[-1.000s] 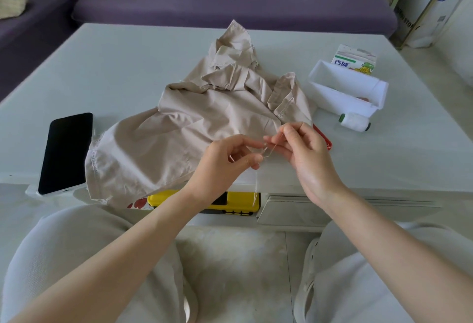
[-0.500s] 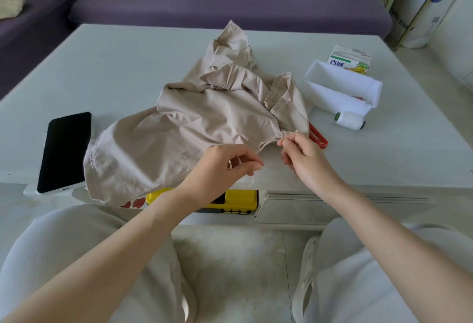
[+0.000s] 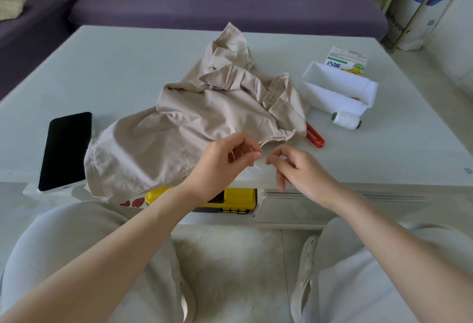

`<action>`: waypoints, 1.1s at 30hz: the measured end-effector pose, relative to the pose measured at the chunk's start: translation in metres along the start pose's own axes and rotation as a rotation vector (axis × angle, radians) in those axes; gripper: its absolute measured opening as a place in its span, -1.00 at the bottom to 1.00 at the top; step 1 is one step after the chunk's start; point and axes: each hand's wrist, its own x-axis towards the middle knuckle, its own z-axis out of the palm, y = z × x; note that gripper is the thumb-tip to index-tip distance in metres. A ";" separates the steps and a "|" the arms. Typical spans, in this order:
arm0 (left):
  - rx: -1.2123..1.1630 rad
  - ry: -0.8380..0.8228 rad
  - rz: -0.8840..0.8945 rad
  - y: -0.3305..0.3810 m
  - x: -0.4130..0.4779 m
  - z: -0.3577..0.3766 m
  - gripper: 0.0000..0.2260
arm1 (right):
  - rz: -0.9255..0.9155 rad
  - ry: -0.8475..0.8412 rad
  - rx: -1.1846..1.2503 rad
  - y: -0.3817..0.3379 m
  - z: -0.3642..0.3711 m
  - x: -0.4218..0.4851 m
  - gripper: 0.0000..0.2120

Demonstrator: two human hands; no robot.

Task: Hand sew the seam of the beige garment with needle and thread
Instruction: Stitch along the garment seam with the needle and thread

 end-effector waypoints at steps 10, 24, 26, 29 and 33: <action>0.131 -0.027 -0.068 -0.012 0.003 -0.001 -0.91 | -0.060 0.369 0.038 0.010 -0.019 0.005 -0.86; 0.403 0.007 0.037 -0.019 0.003 0.003 -0.89 | -0.163 0.320 0.001 -0.002 -0.009 -0.007 -0.84; 0.394 0.010 0.097 -0.016 0.003 0.006 -0.90 | -0.164 0.265 0.036 -0.005 -0.003 -0.008 -0.83; 0.399 -0.023 0.175 -0.015 0.002 0.011 -0.90 | -0.107 0.166 0.054 -0.008 0.003 -0.008 -0.83; 0.426 -0.037 0.235 -0.014 0.001 0.015 -0.85 | -0.059 0.078 0.159 -0.013 0.008 -0.005 -0.81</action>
